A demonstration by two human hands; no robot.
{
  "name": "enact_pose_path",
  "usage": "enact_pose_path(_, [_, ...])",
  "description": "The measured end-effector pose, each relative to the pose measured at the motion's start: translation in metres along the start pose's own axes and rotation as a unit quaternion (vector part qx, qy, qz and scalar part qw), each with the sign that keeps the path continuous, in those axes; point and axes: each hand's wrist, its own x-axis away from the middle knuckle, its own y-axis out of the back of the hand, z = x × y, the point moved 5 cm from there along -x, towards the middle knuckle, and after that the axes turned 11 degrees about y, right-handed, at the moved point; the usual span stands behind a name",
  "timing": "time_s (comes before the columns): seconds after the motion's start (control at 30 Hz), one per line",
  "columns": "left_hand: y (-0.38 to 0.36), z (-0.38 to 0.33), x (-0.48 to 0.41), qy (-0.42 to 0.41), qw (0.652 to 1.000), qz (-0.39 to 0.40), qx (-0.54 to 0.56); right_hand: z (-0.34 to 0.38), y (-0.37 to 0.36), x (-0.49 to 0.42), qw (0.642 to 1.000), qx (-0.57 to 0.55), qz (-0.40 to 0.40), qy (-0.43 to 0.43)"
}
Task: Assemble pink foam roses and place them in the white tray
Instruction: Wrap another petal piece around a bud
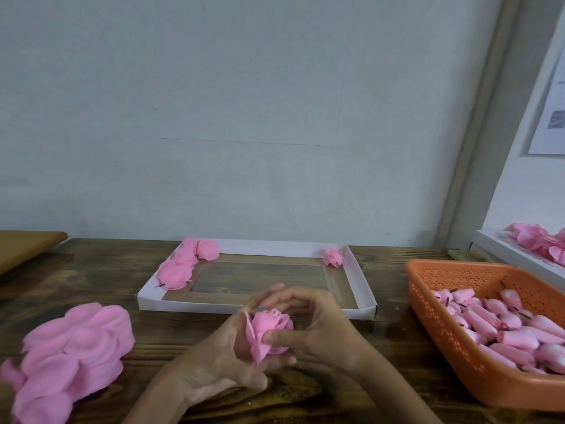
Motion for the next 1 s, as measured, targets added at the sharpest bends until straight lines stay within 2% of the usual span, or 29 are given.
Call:
enact_pose_path(0.07, [-0.003, 0.003, -0.001, 0.022, 0.999, -0.01, -0.035, -0.001, 0.002, -0.001, 1.0, -0.004, 0.01, 0.004])
enact_pose_path(0.13, [-0.002, 0.005, -0.005, 0.045, 0.992, -0.082, -0.083, -0.001, 0.001, -0.001, 1.0, 0.013, 0.026, -0.003])
enact_pose_path(0.23, [0.003, 0.005, -0.009, 0.024, 0.97, -0.186, -0.153, -0.003, 0.001, 0.001, 0.997, 0.069, 0.041, -0.018])
enact_pose_path(0.33, [0.01, 0.007, -0.008, 0.009, 0.957, -0.252, -0.143, -0.003, 0.0, 0.002, 0.993, 0.112, 0.046, -0.016])
enact_pose_path(0.5, [0.012, 0.007, -0.008, 0.014, 0.952, -0.275, -0.135, -0.003, -0.001, 0.002, 0.99, 0.137, 0.02, 0.005])
enact_pose_path(0.67, [0.011, 0.011, -0.008, 0.023, 0.95, -0.267, -0.159, -0.004, 0.01, 0.0, 0.995, 0.085, -0.051, -0.006])
enact_pose_path(0.73, [0.013, 0.011, -0.009, 0.014, 0.939, -0.297, -0.173, -0.005, 0.011, 0.0, 0.996, 0.07, -0.062, -0.012])
enact_pose_path(0.8, [0.014, 0.013, -0.01, 0.006, 0.941, -0.308, -0.136, -0.007, 0.011, 0.0, 0.996, 0.055, -0.063, -0.018])
enact_pose_path(0.87, [0.012, 0.013, -0.01, -0.006, 0.954, -0.289, -0.081, -0.007, 0.012, 0.0, 0.997, 0.038, -0.057, -0.021])
enact_pose_path(1.0, [0.006, 0.01, -0.011, 0.004, 0.969, -0.239, -0.061, -0.007, 0.013, 0.0, 0.999, 0.037, -0.036, -0.018])
